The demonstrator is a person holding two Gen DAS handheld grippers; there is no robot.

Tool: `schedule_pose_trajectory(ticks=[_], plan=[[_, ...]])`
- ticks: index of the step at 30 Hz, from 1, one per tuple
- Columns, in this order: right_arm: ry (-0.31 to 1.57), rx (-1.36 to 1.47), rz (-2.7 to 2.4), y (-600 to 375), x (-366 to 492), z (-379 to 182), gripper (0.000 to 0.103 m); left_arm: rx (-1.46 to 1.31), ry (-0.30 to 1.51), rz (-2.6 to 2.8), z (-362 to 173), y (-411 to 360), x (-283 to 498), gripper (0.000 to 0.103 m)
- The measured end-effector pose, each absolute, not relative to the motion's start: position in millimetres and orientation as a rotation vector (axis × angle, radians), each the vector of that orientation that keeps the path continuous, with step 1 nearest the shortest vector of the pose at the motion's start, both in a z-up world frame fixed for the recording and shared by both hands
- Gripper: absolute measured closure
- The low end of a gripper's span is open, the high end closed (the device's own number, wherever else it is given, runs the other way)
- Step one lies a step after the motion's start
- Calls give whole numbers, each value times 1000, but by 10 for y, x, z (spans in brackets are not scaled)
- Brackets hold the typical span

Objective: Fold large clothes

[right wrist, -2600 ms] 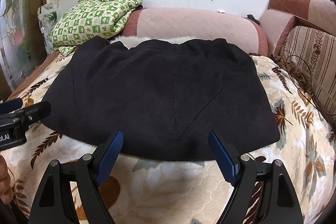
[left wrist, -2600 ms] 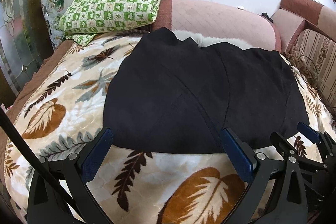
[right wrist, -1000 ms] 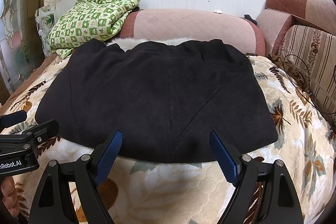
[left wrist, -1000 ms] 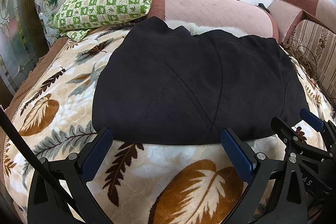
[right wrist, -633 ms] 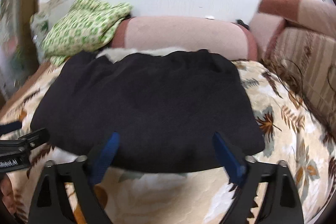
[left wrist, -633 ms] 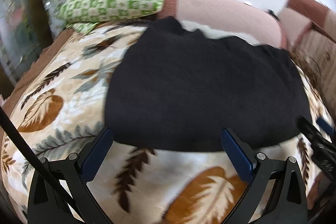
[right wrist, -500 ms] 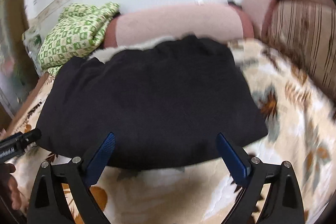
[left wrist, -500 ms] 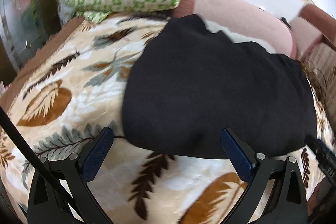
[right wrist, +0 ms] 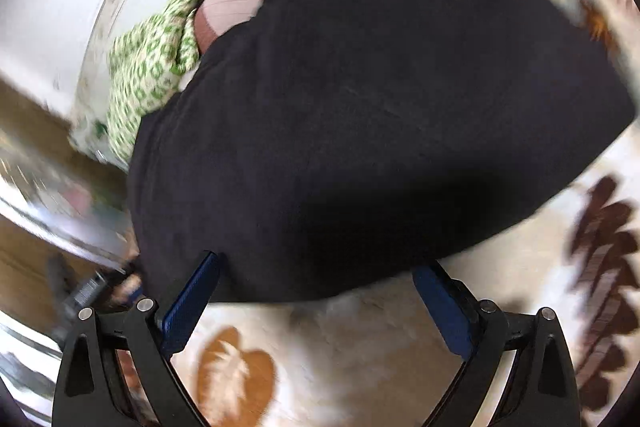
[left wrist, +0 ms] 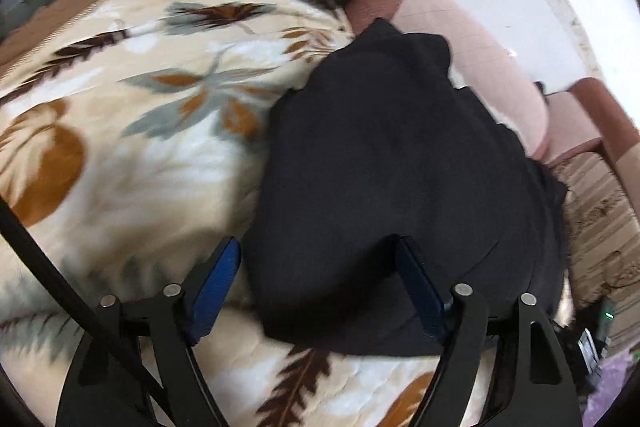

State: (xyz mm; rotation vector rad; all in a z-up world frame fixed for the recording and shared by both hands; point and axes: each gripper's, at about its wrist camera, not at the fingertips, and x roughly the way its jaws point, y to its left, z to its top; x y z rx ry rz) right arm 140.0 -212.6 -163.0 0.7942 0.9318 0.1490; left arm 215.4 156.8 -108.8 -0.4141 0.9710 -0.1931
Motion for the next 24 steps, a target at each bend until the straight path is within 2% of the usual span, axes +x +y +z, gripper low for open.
schedule_pose_trajectory(ticks=[3, 4, 5, 6, 7, 8, 9, 10, 14, 18, 20, 23, 24], plan=[[922, 834, 178, -2176, 1531, -1686, 0, -439, 982, -209, -1156, 1512, 2232, 21], [919, 828, 179, -2170, 1532, -1670, 6, -445, 984, -201, -1147, 1487, 2219, 30], [910, 821, 185, -2155, 1514, -1634, 21, -445, 979, -185, -1106, 1469, 2180, 35], [897, 812, 190, -2146, 1486, -1580, 27, -430, 972, -165, -1039, 1440, 2128, 49], [877, 799, 197, -2144, 1455, -1505, 37, -387, 963, -142, -940, 1392, 2066, 63], [864, 791, 206, -2144, 1445, -1445, 47, -359, 956, -136, -877, 1365, 2026, 70], [850, 789, 219, -2152, 1434, -1380, 50, -320, 938, -132, -772, 1329, 1953, 76], [829, 798, 238, -2170, 1406, -1302, 54, -297, 920, -131, -680, 1309, 1867, 78], [814, 799, 284, -2174, 1294, -1166, 58, -289, 919, -113, -575, 1415, 1653, 79], [902, 799, 283, -2147, 1196, -1336, 58, -312, 960, -74, -643, 1550, 1639, 79], [956, 859, 269, -2195, 1184, -1489, 47, -300, 931, -36, -582, 1588, 1574, 78], [975, 851, 268, -2195, 1125, -1501, 40, -263, 865, 5, -481, 1597, 1518, 56], [975, 811, 264, -2158, 1091, -1464, 39, -242, 831, 23, -431, 1577, 1491, 45]])
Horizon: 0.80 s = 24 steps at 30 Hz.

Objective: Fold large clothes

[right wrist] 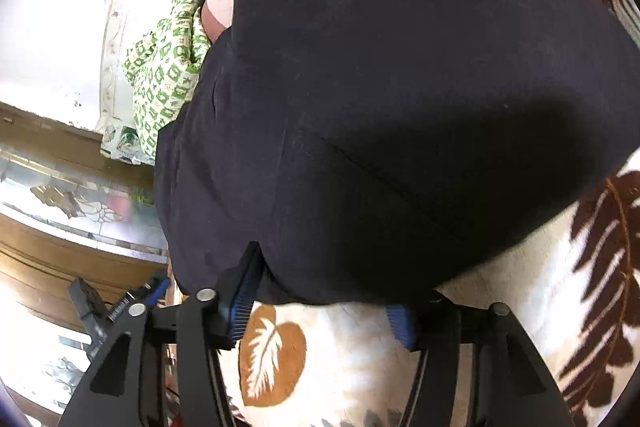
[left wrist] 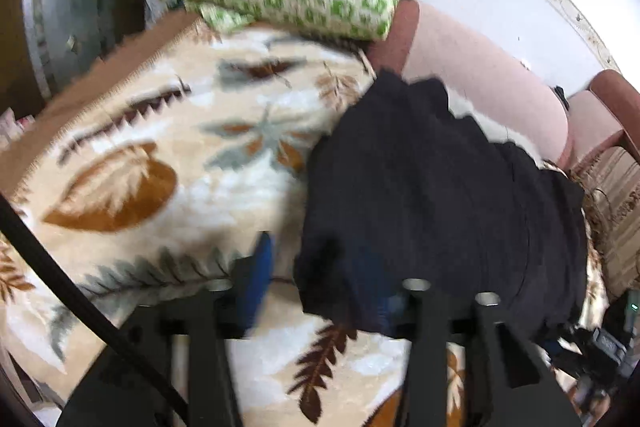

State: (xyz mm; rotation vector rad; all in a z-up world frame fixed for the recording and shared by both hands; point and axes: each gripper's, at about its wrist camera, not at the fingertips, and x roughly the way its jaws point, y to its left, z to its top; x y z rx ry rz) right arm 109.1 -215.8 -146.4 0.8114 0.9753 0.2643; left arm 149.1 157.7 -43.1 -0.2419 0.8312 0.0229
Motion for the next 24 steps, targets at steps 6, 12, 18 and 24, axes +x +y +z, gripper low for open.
schedule_pose_trajectory(ticks=[6, 12, 18, 24], plan=[[928, 515, 285, -1715, 863, -1141, 38, -140, 800, 39, -407, 1371, 1555, 38], [704, 421, 322, -1448, 899, -697, 53, -108, 788, 39, -499, 1152, 1918, 38], [714, 457, 240, -1757, 1793, -843, 54, 5, 813, 102, -724, 1000, 2206, 33], [711, 449, 43, -2236, 2592, -943, 76, -46, 833, 94, -774, 1153, 2282, 25]])
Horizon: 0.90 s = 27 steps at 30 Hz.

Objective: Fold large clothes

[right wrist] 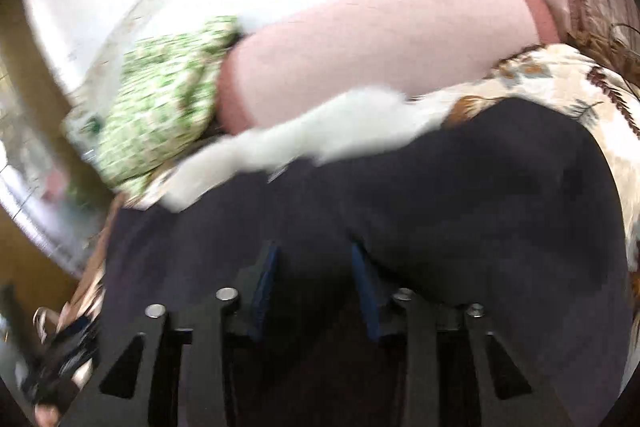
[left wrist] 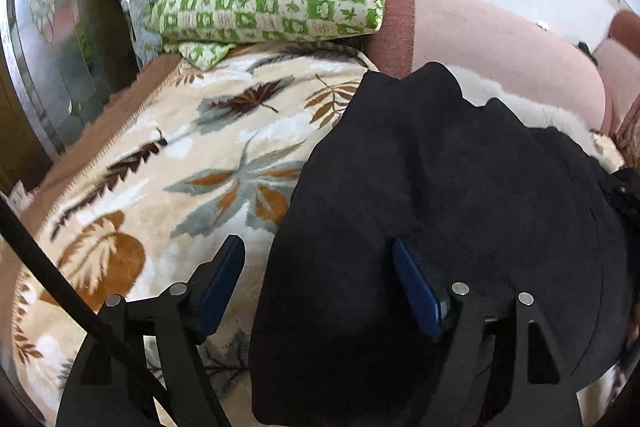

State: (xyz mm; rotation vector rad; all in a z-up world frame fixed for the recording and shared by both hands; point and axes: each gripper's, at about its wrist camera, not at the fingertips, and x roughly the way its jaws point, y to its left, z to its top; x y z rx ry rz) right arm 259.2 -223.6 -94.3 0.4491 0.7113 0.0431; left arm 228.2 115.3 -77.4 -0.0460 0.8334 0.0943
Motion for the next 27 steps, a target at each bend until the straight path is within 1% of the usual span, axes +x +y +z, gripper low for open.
schedule_pose_trajectory(ticks=[1, 2, 3, 4, 6, 8, 9, 10, 12, 13, 15, 20, 23, 27], plan=[[704, 493, 1, -2387, 2659, -947, 78, -63, 841, 93, -785, 1185, 2294, 23], [693, 555, 11, -2552, 2702, -970, 86, -90, 848, 95, -793, 1240, 2313, 23], [693, 607, 1, -2685, 2740, -1005, 89, -106, 854, 101, -801, 1271, 2326, 23], [688, 659, -38, -2850, 2738, -1052, 97, -124, 862, 111, -802, 1309, 2334, 23], [693, 714, -85, -3015, 2716, -1114, 100, -179, 874, 132, -776, 1420, 2329, 23], [714, 676, -114, -2976, 2696, -1041, 99, -193, 872, 178, -722, 1499, 2297, 24], [722, 621, -119, -2872, 2667, -933, 97, -189, 857, 211, -663, 1544, 2255, 24], [720, 561, -107, -2727, 2632, -809, 88, -186, 839, 223, -612, 1578, 2216, 24], [703, 483, -39, -2430, 2578, -592, 87, -182, 806, 238, -526, 1633, 2138, 24], [703, 460, -14, -2314, 2561, -539, 84, -179, 787, 247, -483, 1663, 2084, 24], [724, 401, 69, -1897, 2570, -448, 84, -176, 762, 267, -432, 1722, 1991, 24], [815, 279, 282, -801, 2798, -591, 84, -158, 713, 321, -332, 1845, 1847, 24], [863, 195, 378, -135, 3112, -776, 84, -167, 676, 358, -273, 1918, 1801, 23], [971, 198, 354, 321, 3619, -1021, 83, -163, 664, 357, -241, 1941, 1821, 23]])
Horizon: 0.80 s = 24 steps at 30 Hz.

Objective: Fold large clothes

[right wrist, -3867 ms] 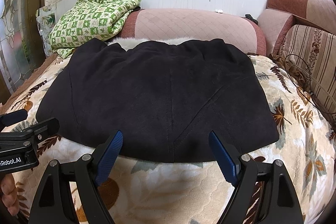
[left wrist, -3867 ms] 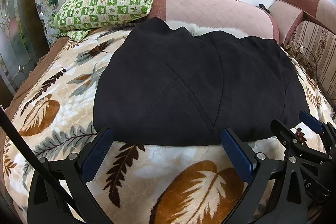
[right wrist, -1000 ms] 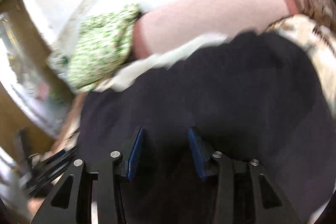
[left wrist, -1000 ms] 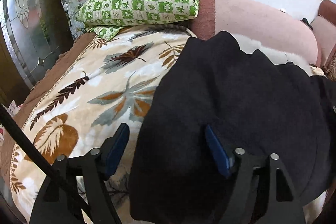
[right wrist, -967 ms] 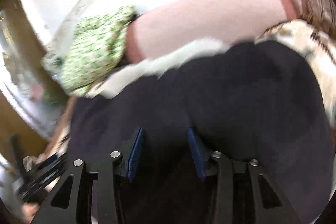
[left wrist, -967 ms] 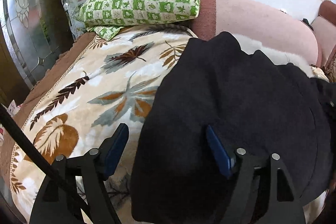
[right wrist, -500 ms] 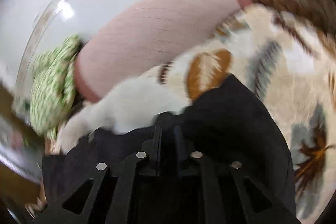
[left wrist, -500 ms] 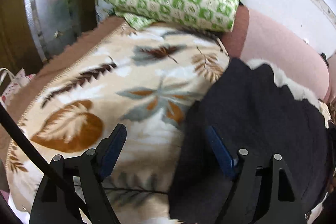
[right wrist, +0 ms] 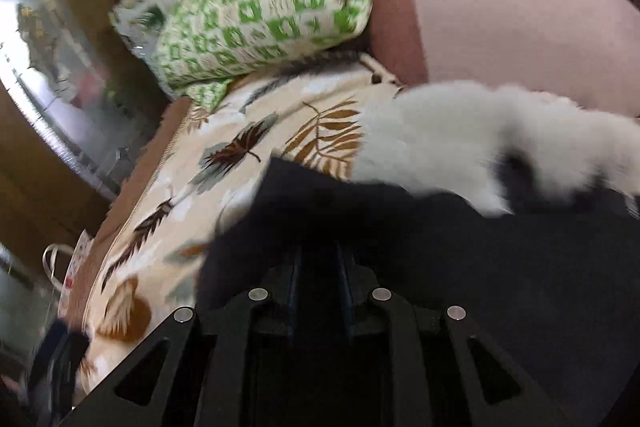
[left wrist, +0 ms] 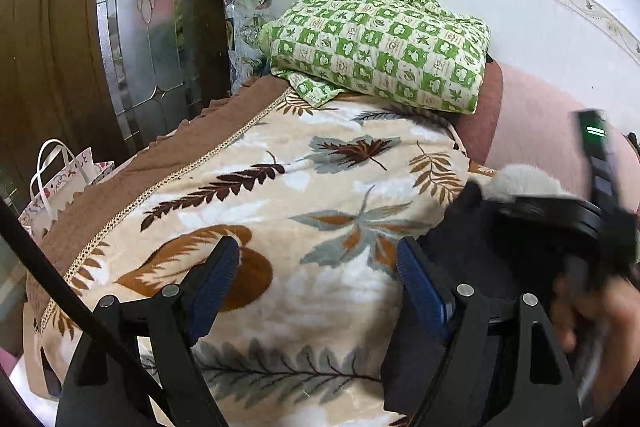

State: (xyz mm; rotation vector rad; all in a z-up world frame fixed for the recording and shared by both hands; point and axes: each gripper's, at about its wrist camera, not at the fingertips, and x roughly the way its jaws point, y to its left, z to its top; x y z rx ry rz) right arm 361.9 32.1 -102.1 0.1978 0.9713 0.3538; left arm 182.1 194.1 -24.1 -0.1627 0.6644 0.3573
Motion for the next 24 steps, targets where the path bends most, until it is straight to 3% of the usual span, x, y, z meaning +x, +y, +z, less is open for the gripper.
schedule_pose_trajectory(ticks=[4, 7, 14, 20, 24], plan=[[1047, 124, 277, 484, 3912, -1163, 82, -153, 653, 342, -229, 1895, 1838, 23], [954, 168, 258, 382, 3731, -890, 81, -108, 628, 302, -204, 1769, 1809, 19], [802, 295, 252, -348, 2550, -379, 44, -75, 585, 128, -155, 1384, 1556, 15], [699, 160, 24, -1111, 1359, -512, 32, -19, 639, 15, -286, 880, 1332, 14], [702, 166, -72, -1501, 903, -762, 31, 42, 681, -20, -409, 554, 1233, 14]])
